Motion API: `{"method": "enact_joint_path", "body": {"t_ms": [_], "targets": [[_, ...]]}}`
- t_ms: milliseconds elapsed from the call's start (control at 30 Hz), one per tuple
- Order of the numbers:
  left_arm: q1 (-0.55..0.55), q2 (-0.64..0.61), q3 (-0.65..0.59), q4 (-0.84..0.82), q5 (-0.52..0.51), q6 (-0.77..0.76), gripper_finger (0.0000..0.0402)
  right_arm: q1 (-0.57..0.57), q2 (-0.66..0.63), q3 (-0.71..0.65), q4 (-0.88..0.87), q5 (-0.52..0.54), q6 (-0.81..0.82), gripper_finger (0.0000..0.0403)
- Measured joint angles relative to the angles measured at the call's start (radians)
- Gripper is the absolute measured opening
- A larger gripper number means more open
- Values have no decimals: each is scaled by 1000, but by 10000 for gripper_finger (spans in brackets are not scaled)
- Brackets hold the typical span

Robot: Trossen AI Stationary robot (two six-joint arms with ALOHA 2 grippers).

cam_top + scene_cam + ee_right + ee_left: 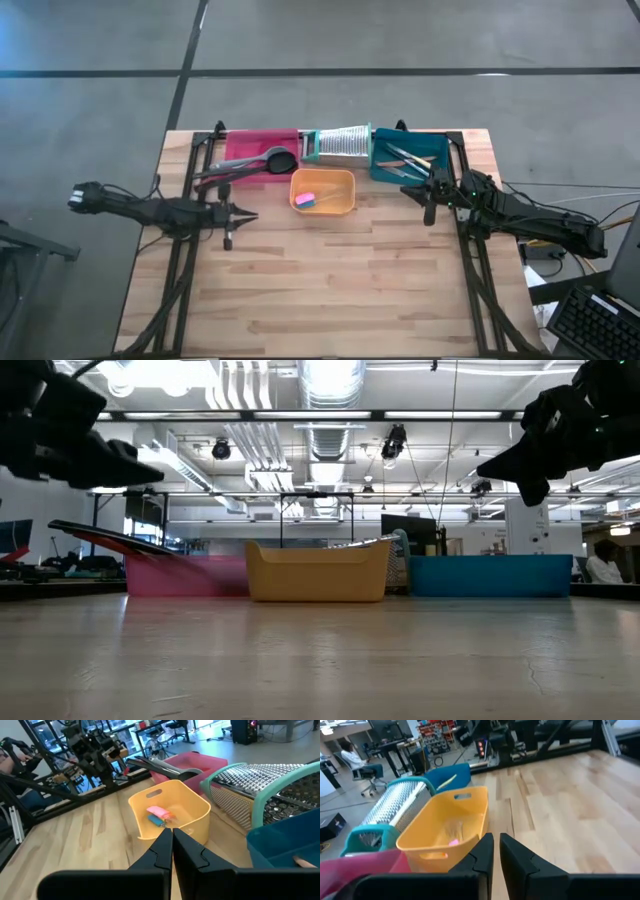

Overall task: Pick & Place Kitchen Items
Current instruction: Return to Home Position

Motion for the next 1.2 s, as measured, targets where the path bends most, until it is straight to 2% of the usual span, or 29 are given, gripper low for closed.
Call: {"method": "enact_joint_path", "body": {"t_ms": [267, 1200], "targets": [[0, 12, -60, 42, 6, 2, 42, 0, -1, 0, 0, 0, 2, 8], [1, 14, -61, 40, 4, 0, 37, 0, 0, 0, -1, 1, 2, 9]]}}
